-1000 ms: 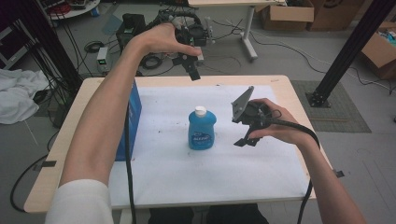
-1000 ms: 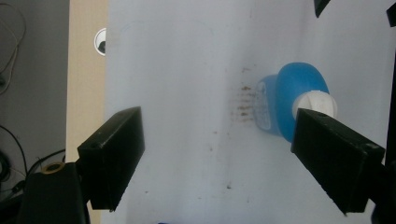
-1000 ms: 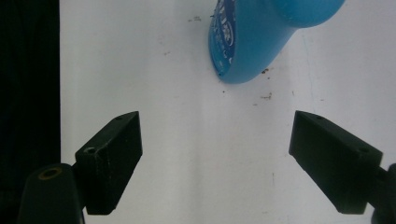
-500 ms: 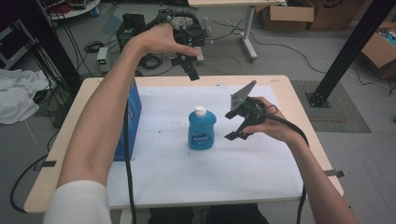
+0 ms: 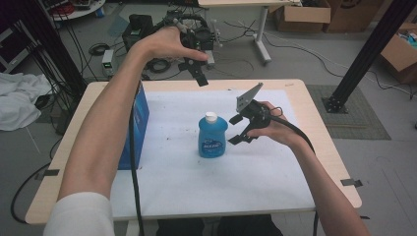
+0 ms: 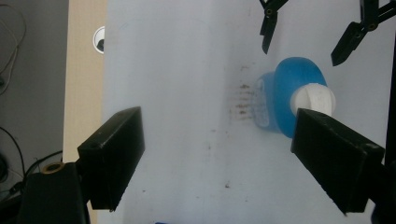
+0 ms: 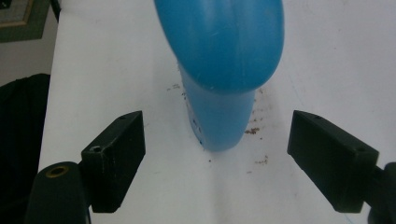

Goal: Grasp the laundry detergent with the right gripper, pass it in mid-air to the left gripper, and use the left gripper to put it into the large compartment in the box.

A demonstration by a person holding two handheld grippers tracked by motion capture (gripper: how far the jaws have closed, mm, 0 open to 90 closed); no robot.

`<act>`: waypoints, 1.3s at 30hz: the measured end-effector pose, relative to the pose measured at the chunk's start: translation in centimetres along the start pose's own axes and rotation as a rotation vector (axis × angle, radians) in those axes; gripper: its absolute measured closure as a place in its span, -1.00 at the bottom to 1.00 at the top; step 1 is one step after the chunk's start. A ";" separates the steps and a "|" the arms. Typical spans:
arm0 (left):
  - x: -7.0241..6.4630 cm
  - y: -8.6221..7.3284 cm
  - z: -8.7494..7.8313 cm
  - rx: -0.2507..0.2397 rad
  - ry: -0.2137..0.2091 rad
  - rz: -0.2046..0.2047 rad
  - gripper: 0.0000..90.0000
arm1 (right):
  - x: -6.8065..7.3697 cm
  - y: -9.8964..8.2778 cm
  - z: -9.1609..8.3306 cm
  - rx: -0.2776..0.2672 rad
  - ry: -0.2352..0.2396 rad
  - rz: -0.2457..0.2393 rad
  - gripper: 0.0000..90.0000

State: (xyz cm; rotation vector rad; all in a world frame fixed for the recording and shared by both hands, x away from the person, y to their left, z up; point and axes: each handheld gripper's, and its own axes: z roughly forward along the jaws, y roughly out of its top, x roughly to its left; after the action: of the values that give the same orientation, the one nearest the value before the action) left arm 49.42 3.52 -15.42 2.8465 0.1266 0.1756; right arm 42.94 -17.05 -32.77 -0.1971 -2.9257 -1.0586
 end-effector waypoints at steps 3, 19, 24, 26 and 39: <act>0.0 -0.1 -0.1 -0.004 0.002 0.002 -0.60 | -0.3 -0.1 0.4 -0.033 0.021 0.003 -0.57; -0.4 -0.4 0.2 -0.007 0.000 -0.007 -0.60 | -1.6 0.1 2.9 -0.105 0.097 0.003 -0.55; -0.3 -0.5 0.4 -0.005 0.001 0.000 -0.60 | -1.6 0.2 3.5 -0.108 0.113 0.002 -0.56; -0.4 -0.6 0.4 -0.010 0.000 -0.009 -0.60 | -1.6 0.3 3.7 -0.112 0.112 0.001 -0.57; -0.5 -0.9 0.3 -0.013 0.004 -0.014 -0.60 | -1.5 0.6 5.0 -0.127 0.132 -0.010 -0.56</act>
State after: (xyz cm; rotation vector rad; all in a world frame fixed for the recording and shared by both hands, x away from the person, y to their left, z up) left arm 48.92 4.25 -15.98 2.8321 0.1452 0.1789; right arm 44.64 -13.57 -36.28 -0.1103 -2.7486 -1.2108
